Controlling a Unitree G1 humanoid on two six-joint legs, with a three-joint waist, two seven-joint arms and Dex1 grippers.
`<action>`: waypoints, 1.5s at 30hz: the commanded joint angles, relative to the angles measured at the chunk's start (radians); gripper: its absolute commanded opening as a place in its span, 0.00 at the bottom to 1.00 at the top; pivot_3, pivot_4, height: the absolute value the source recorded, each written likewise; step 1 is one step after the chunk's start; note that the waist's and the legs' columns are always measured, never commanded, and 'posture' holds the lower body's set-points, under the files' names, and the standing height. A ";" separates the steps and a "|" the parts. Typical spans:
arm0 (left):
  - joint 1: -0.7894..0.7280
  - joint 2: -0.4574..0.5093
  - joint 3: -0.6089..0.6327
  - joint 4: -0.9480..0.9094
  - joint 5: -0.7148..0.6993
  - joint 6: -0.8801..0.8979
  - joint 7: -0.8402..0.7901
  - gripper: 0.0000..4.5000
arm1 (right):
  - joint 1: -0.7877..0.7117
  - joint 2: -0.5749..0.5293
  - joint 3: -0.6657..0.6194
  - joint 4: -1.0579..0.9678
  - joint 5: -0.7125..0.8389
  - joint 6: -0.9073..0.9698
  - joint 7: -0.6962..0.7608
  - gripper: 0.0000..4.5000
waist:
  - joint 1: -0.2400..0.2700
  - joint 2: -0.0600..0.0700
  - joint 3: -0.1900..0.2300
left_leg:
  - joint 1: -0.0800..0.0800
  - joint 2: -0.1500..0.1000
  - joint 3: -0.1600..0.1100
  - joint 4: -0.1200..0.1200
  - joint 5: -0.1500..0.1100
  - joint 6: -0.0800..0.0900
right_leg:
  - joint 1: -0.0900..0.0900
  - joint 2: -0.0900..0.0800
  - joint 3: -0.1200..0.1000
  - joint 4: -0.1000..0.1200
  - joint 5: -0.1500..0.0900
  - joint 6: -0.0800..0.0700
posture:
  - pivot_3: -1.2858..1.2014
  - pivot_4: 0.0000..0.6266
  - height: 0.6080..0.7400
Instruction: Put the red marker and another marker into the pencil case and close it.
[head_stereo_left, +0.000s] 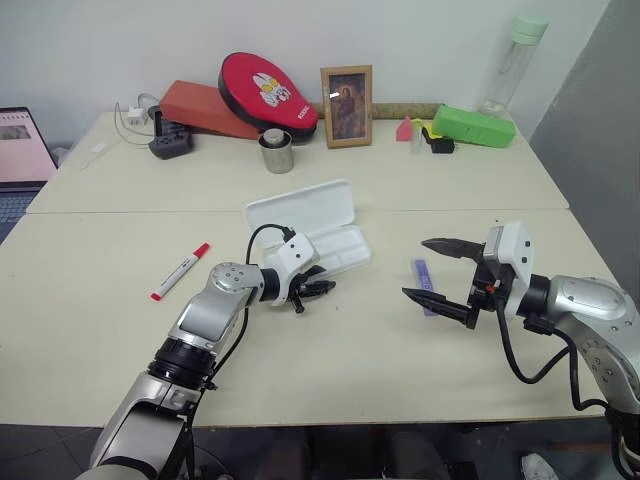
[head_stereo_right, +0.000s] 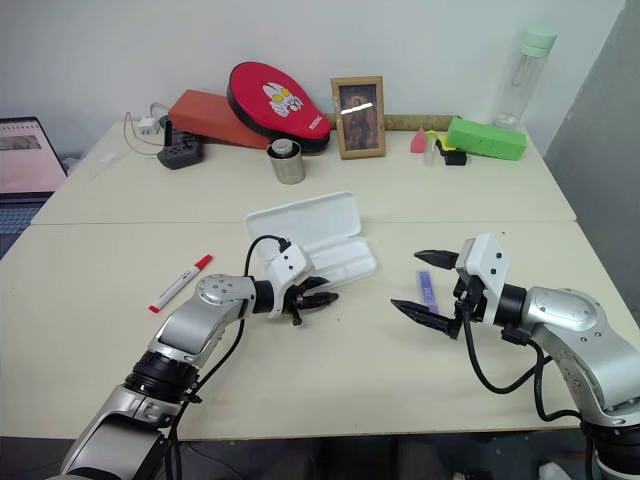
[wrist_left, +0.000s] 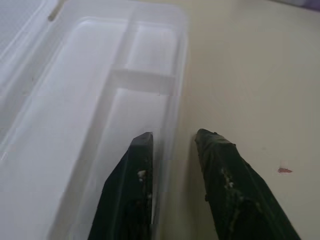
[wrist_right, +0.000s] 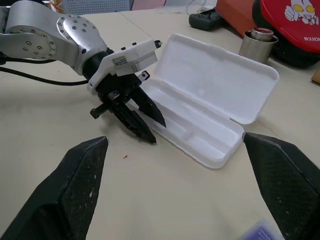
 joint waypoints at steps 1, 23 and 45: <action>-0.003 -0.003 -0.001 0.004 0.011 -0.001 -0.007 0.11 | -0.010 -0.002 -0.029 -0.028 0.022 -0.007 0.010 1.00 | 0.000 0.000 0.000 | 0.000 0.000 0.000 0.000 0.000 0.000 | 0.000 0.000 0.000 0.000 0.000 0.000 | 0.52 0.24 1.00; 0.144 0.200 -0.040 -0.154 -0.002 -0.296 -0.368 0.00 | 0.104 -0.136 -0.133 -0.122 0.134 0.040 0.137 1.00 | 0.001 0.001 0.000 | -0.001 0.000 0.000 0.001 0.000 0.000 | 0.000 -0.001 0.000 -0.001 0.000 0.000 | 0.52 0.24 1.00; 0.161 0.187 -0.003 -0.218 -0.060 -0.174 -0.377 0.25 | 0.145 -0.148 -0.133 -0.114 0.128 0.041 0.149 1.00 | -0.001 0.000 0.000 | -0.001 0.000 0.000 0.001 0.000 0.000 | 0.000 0.000 -0.001 0.000 0.000 0.000 | 0.52 0.24 1.00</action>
